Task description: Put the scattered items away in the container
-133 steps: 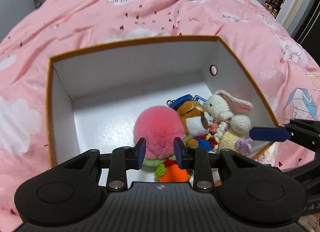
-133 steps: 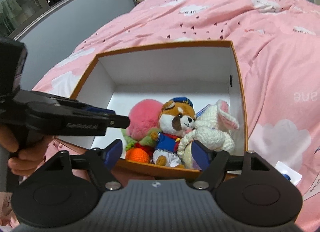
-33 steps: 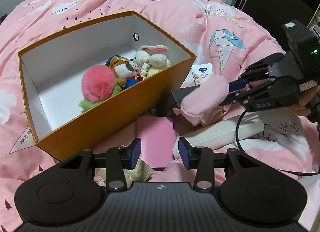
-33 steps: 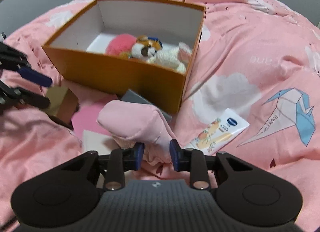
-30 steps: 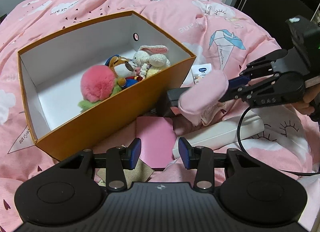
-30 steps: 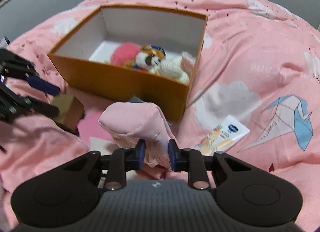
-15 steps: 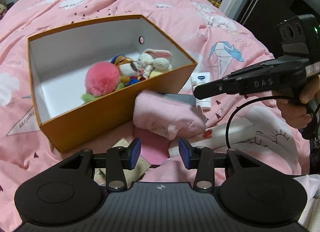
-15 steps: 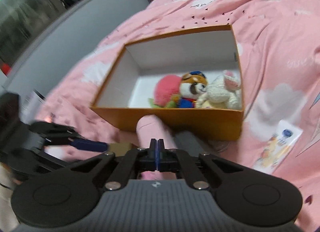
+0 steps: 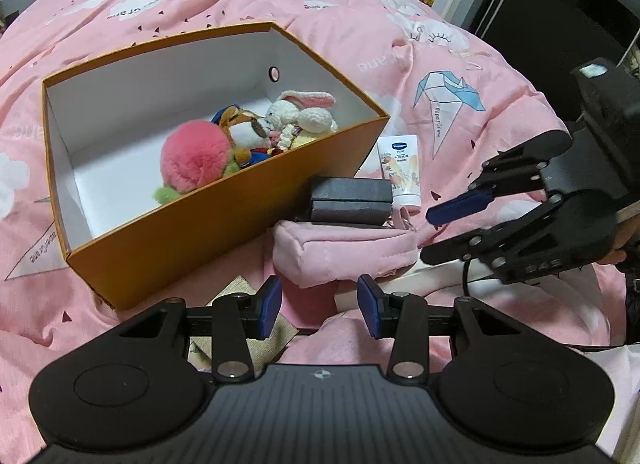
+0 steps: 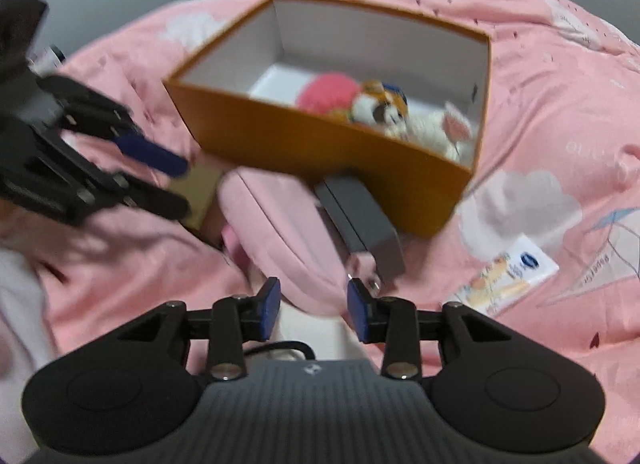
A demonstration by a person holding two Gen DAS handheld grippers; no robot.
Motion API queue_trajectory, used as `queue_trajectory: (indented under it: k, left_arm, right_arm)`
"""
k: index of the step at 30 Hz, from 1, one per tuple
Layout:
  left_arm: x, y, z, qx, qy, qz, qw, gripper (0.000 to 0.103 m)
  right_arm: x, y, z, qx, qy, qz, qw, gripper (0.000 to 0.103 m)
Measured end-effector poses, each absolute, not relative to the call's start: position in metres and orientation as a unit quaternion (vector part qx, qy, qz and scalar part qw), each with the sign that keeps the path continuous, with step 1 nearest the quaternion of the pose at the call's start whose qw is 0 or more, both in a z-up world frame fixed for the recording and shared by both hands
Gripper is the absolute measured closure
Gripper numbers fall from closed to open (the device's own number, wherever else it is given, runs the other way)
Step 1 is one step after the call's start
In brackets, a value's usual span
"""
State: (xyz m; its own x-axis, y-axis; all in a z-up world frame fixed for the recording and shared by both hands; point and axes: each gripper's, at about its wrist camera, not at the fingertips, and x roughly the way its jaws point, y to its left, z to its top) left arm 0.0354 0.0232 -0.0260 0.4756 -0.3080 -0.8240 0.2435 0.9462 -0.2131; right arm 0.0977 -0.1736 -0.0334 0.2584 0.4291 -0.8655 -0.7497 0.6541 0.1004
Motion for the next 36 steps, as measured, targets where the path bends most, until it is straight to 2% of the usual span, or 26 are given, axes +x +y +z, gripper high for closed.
queue_trajectory:
  k: [12, 17, 20, 24, 30, 33, 36]
  left_arm:
    - [0.050, -0.029, -0.013, 0.157, 0.455, -0.227, 0.847, 0.055]
    - [0.054, -0.035, -0.029, 0.151, 0.464, -0.250, 0.836, 0.055]
    - [0.054, -0.037, -0.038, 0.164, 0.467, -0.250, 0.832, 0.055]
    - [0.057, -0.039, -0.039, 0.184, 0.464, -0.246, 0.831, 0.055]
    - [0.073, -0.025, -0.052, 0.153, 0.511, -0.214, 0.818, 0.055]
    - [0.071, -0.020, -0.057, 0.142, 0.507, -0.211, 0.824, 0.055]
    - [0.066, -0.013, -0.059, 0.133, 0.507, -0.209, 0.826, 0.057]
  right_arm:
    - [0.129, -0.181, -0.042, -0.122, 0.526, 0.370, 0.756, 0.060]
    - [0.133, -0.192, -0.050, -0.081, 0.533, 0.370, 0.757, 0.060]
    - [0.130, -0.197, -0.051, -0.101, 0.533, 0.376, 0.751, 0.053]
    - [0.141, -0.192, -0.060, -0.090, 0.548, 0.390, 0.735, 0.051]
    - [0.141, -0.175, -0.075, -0.080, 0.562, 0.424, 0.705, 0.047]
    - [0.135, -0.171, -0.079, -0.073, 0.553, 0.430, 0.710, 0.049]
    - [0.130, -0.172, -0.078, -0.065, 0.545, 0.427, 0.719, 0.058]
